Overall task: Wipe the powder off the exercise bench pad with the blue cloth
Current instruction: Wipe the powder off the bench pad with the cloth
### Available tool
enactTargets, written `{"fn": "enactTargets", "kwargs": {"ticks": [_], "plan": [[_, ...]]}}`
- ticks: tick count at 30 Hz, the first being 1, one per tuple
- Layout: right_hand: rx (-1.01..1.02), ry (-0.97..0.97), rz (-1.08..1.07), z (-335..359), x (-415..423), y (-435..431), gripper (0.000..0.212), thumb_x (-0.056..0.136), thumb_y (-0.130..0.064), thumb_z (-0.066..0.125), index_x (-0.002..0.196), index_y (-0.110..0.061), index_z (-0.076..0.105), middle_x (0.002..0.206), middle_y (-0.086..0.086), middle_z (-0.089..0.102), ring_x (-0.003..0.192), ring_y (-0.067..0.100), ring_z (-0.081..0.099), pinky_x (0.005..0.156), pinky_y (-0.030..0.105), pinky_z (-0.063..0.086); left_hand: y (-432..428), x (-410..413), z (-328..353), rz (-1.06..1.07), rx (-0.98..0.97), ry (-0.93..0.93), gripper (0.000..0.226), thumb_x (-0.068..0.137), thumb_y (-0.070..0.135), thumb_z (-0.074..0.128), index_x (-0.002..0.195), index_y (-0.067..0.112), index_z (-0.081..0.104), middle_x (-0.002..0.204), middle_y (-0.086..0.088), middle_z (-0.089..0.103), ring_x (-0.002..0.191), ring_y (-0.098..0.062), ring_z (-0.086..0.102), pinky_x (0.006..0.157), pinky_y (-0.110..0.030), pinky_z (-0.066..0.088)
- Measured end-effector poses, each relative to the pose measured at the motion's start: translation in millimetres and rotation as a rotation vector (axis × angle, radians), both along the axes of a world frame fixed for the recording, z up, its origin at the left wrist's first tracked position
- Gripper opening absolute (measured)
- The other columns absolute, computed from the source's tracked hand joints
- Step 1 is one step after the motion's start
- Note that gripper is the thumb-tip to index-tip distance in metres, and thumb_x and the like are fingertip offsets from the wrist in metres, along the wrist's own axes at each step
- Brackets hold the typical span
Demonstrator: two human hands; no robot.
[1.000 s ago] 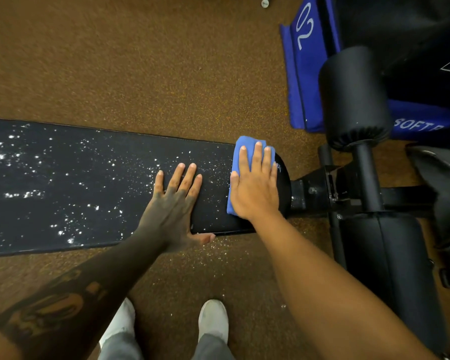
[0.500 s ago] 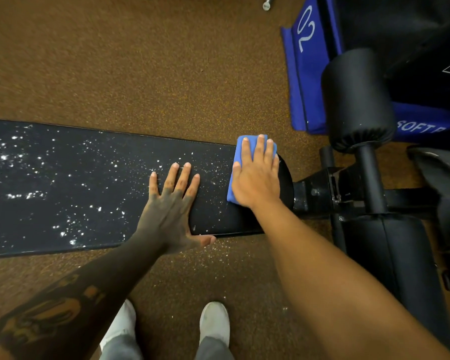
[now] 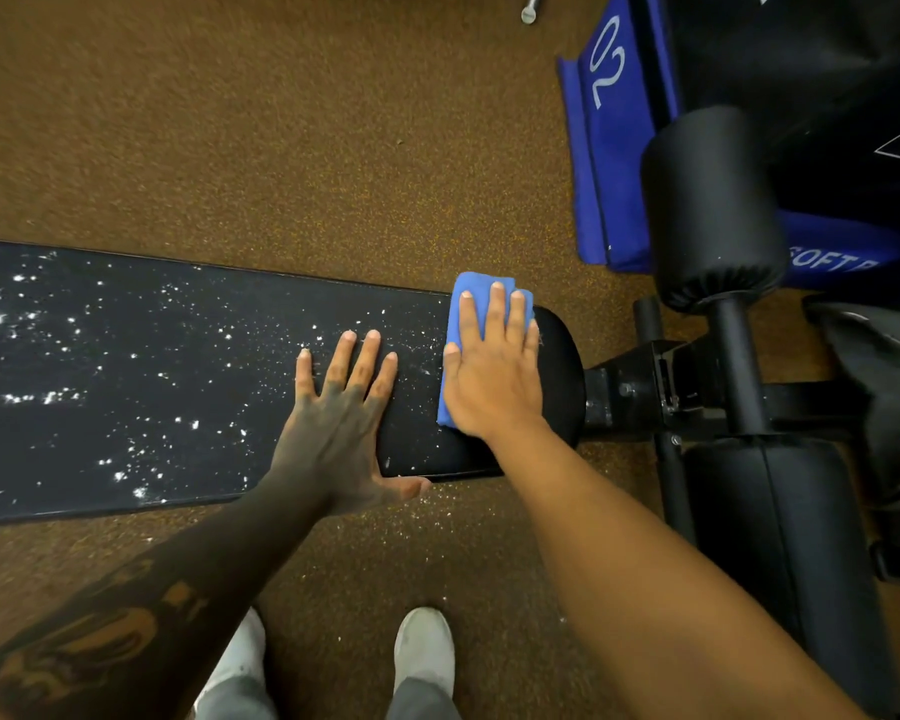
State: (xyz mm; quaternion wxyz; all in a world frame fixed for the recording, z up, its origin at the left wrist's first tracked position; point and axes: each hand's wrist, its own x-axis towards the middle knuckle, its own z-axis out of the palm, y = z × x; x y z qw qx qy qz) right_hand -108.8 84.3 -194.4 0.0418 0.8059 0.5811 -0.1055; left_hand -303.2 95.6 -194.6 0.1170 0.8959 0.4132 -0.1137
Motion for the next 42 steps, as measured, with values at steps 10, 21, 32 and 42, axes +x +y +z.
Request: {"fn": "enactTargets", "kwargs": {"ticks": [10,21,32,42], "plan": [[0.019,0.027,0.102,1,20,-8,0.061,0.101,-0.039,0.028,0.157,-0.024,0.009,0.165,0.009,-0.005,0.151,0.030,-0.009,0.122,0.049,0.006,4,-4,3,-0.006,-0.023,0.028,0.147,0.052,0.107,0.025,0.159,0.010,-0.004,0.167,-0.013,-0.016,0.154,-0.033,-0.018,0.121,-0.066,-0.004],[0.020,0.026,0.173,0,19,6,0.058,0.102,-0.038,0.028,0.157,-0.024,0.013,0.165,0.010,0.000,0.151,0.030,-0.004,0.121,0.050,0.008,8,-14,6,0.002,-0.036,0.022,0.155,0.046,0.109,0.027,0.159,0.006,-0.002,0.167,-0.015,-0.015,0.154,-0.034,-0.018,0.120,-0.067,-0.004],[0.023,0.049,0.173,1,-21,-25,0.060,0.102,-0.039,0.025,0.157,-0.023,0.006,0.165,0.008,-0.006,0.151,0.030,-0.012,0.122,0.050,0.002,14,-21,5,-0.060,-0.040,0.024,0.152,0.048,0.107,0.029,0.157,0.009,-0.011,0.165,-0.014,-0.022,0.153,-0.032,-0.020,0.122,-0.064,-0.004],[0.044,0.044,0.000,1,-33,11,0.060,0.103,-0.039,0.026,0.157,-0.021,0.005,0.165,0.012,-0.004,0.151,0.033,-0.010,0.121,0.052,0.003,18,-25,4,-0.072,-0.034,0.050,0.153,0.049,0.108,0.029,0.154,0.008,-0.020,0.163,-0.015,-0.029,0.151,-0.033,-0.026,0.122,-0.062,-0.007]]}}
